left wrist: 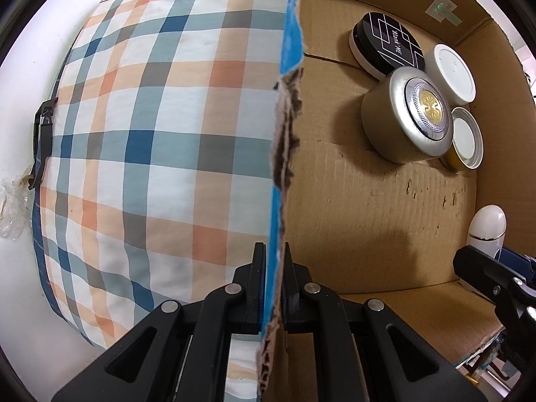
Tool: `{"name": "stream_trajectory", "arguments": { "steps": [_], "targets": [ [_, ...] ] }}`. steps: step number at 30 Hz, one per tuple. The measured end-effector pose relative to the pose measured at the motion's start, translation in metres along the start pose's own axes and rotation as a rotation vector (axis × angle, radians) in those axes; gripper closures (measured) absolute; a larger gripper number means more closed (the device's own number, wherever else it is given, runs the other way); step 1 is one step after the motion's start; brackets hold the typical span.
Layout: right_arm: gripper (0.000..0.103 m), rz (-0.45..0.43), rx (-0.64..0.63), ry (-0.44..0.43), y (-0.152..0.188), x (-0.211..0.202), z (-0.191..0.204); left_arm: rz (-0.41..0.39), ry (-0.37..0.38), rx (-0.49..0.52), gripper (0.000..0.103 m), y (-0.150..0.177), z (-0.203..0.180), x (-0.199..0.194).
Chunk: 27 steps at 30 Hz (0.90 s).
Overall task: Organize rigid objects
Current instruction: 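Lower the white case into the box and open the right tool, then move the right tool out of the box to the red box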
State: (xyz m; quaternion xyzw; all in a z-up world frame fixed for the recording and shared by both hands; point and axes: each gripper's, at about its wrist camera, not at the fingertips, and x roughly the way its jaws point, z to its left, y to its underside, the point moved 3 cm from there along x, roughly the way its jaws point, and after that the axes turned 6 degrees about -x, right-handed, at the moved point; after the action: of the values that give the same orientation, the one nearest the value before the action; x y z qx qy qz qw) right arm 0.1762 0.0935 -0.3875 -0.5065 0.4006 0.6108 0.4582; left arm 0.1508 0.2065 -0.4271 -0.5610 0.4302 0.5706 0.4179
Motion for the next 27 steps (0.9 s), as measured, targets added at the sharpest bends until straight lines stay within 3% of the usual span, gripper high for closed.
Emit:
{"name": "stream_trajectory", "arguments": {
  "steps": [13,15,17,20,22,27],
  "targets": [
    [0.053,0.014,0.017,-0.003,-0.005,0.001,-0.005,0.006,0.015,0.009,0.100,-0.006,0.007,0.000],
    [0.047,0.017,0.021,0.012,-0.006,0.000,-0.006,0.006,0.015,0.009,0.100,-0.006,0.007,0.000],
    [0.028,0.019,0.025,0.017,-0.007,0.000,-0.006,0.005,0.014,0.011,0.100,-0.006,0.007,-0.001],
    [0.018,0.008,0.024,0.032,-0.009,-0.004,-0.006,0.004,0.016,0.011,0.100,-0.006,0.007,-0.002],
    [0.002,0.020,0.027,0.036,-0.009,-0.004,-0.007,0.003,0.016,0.012,0.100,-0.005,0.007,-0.003],
    [0.000,0.001,0.036,0.082,-0.008,-0.013,-0.008,0.000,0.016,0.014,0.100,-0.003,0.006,-0.006]
  ]
}}
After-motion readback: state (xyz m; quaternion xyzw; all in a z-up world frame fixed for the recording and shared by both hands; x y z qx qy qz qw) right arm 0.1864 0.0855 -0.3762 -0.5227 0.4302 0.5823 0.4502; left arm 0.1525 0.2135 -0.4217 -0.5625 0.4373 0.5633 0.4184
